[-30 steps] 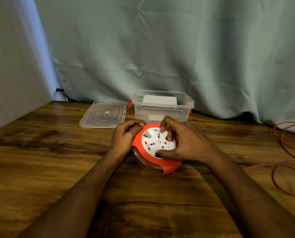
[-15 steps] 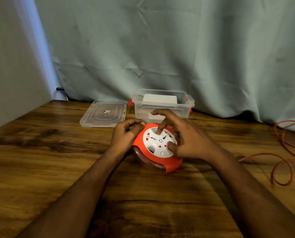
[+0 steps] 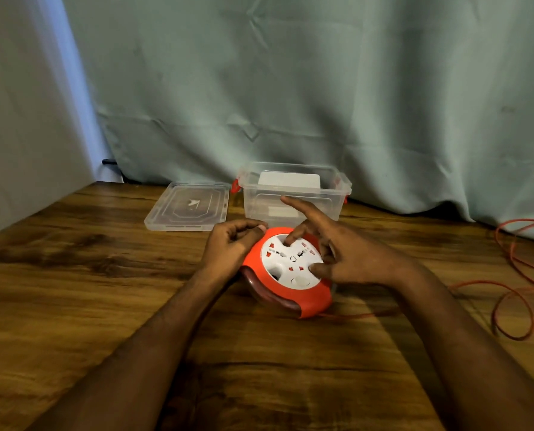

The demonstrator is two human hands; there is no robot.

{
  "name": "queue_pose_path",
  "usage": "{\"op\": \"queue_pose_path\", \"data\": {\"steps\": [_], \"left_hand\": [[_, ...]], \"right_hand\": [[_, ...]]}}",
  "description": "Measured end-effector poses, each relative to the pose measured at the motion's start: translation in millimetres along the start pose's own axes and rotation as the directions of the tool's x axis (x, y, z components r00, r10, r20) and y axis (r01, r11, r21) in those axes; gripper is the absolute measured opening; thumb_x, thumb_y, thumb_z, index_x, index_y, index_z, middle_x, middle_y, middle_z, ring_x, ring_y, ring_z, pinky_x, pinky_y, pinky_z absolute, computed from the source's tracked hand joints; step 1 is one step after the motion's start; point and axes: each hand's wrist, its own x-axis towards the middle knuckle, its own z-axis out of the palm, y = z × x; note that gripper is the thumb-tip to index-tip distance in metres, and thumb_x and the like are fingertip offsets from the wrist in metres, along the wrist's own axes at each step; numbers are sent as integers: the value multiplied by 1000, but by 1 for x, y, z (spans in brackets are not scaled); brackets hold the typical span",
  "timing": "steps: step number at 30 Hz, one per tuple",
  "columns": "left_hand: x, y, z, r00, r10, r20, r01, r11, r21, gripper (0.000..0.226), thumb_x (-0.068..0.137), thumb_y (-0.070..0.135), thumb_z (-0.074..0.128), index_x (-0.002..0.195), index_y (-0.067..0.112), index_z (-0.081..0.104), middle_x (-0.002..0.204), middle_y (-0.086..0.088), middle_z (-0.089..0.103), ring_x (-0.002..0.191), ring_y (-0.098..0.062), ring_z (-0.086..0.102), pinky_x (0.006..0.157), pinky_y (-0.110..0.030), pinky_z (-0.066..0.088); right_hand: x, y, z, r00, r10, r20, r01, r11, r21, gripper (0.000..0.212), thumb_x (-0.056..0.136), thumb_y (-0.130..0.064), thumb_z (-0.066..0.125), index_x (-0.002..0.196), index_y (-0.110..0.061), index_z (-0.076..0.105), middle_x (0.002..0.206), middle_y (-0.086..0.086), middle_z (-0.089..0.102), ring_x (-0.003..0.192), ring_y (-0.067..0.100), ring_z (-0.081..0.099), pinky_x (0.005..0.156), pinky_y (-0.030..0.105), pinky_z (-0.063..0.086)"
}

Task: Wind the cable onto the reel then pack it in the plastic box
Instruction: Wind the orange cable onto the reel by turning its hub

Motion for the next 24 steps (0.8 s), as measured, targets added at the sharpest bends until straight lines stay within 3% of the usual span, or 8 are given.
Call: {"op": "queue_pose_path", "data": {"steps": [6,10,15,19,22,24], "left_hand": [[-2,2,1,1000,-22,-5,22,1000,-10,12,93,18,69,102,18,77,95,-6,80,83,-27,77,74,-43,63],[-1,0,0,1000,-22,-13,22,1000,-7,13,93,18,69,103,16,77,94,-6,80,82,-29,77,74,-44,63],[1,-1,-2,999,-8,-33,7,1000,-15,12,94,16,67,101,14,77,94,-11,78,83,-34,76,72,-43,62],[0,2,-3,987,-137,79,141,988,-54,25,96,31,64,95,9,77,85,-18,77,74,-36,74,70,-41,61],[-1,3,0,982,-163,95,170,983,-69,23,94,27,66,81,11,78,75,-16,76,64,-29,71,65,-35,57],[0,1,1,988,-128,91,136,987,-89,21,93,23,67,79,12,80,79,-20,76,69,-34,71,72,-42,57]], "right_hand": [[-5,-8,-2,998,62,-25,-64,996,-55,119,74,-35,90,155,-64,7,118,-20,64,103,10,67,79,40,65],[-4,-12,0,995,74,-64,-82,989,-125,109,70,-47,90,152,-59,18,108,-17,66,98,9,65,79,42,62],[-2,-13,4,993,68,-101,-83,984,-156,104,68,-50,89,149,-57,24,111,-20,67,95,8,63,80,40,59],[-2,-13,4,994,54,-97,-70,983,-170,103,70,-48,90,149,-57,25,116,-20,70,99,10,65,81,40,61],[-2,-11,4,993,65,-102,-80,985,-151,96,68,-50,90,144,-55,31,106,-20,70,89,5,64,74,38,60],[-2,-10,6,990,68,-125,-87,985,-148,86,67,-57,88,136,-52,38,93,-16,69,81,4,62,68,36,56]]}}
